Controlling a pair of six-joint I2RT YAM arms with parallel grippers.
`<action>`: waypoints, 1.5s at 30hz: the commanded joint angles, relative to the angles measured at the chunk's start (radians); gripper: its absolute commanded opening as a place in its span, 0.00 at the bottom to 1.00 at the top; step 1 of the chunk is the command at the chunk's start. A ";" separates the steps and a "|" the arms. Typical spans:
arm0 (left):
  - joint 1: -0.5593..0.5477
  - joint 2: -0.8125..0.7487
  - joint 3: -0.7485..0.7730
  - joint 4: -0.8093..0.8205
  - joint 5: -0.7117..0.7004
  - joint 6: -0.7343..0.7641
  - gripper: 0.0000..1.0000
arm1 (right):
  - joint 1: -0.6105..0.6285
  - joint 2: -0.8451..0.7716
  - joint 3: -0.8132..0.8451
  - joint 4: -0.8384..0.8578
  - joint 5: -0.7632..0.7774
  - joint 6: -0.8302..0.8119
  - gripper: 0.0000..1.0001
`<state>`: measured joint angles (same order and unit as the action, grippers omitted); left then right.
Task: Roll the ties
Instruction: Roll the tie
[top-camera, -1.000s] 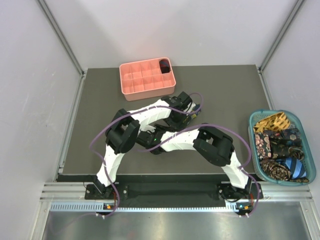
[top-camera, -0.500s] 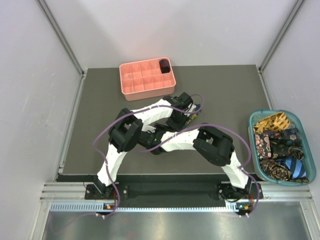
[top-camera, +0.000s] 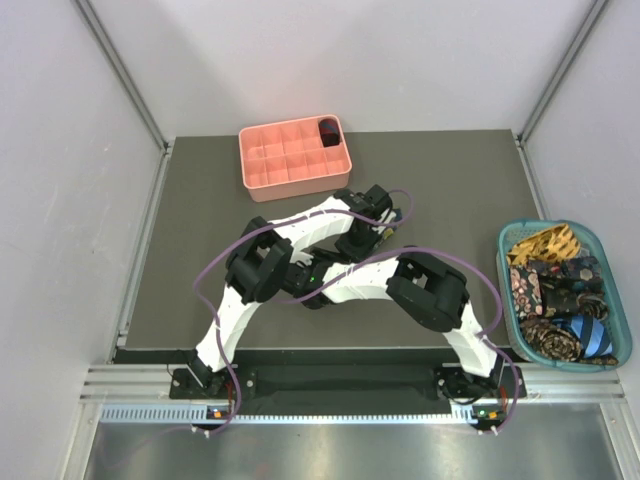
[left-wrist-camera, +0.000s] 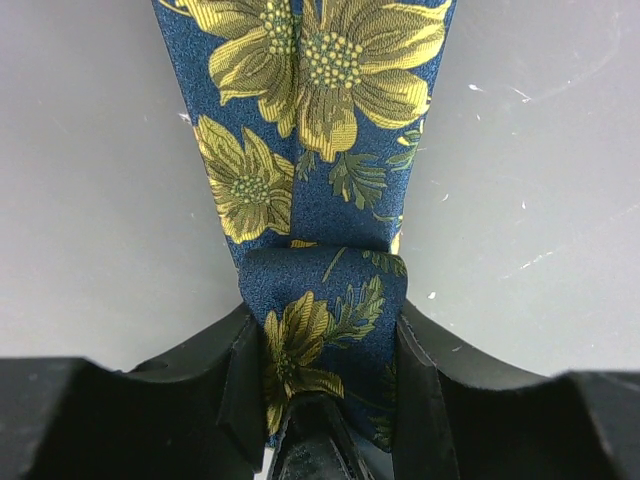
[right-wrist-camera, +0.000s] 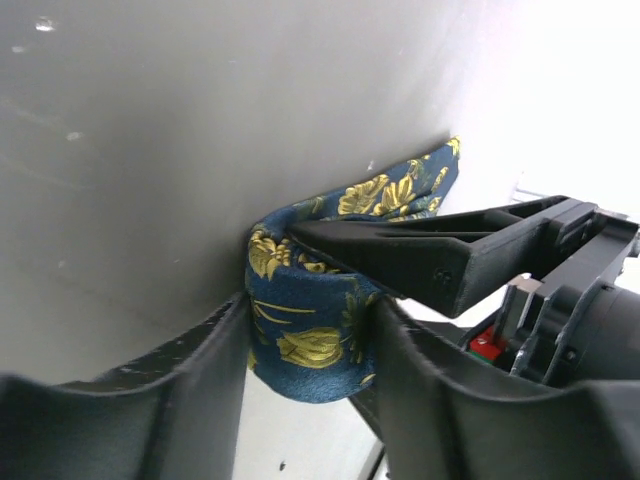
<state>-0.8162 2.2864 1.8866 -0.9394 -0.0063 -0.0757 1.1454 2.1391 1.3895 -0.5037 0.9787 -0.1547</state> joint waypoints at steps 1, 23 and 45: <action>-0.024 0.068 -0.035 -0.213 0.015 0.007 0.35 | -0.078 0.058 -0.040 -0.084 -0.038 0.036 0.41; 0.121 -0.444 -0.133 0.263 0.037 -0.180 0.98 | -0.075 -0.053 -0.050 -0.013 -0.120 0.063 0.29; 0.449 -0.984 -0.697 0.537 0.015 -0.418 0.99 | -0.297 -0.364 -0.288 0.208 -0.722 0.147 0.29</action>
<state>-0.3950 1.3727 1.2301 -0.4744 0.0280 -0.4511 0.9009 1.8011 1.1622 -0.3244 0.4629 -0.0647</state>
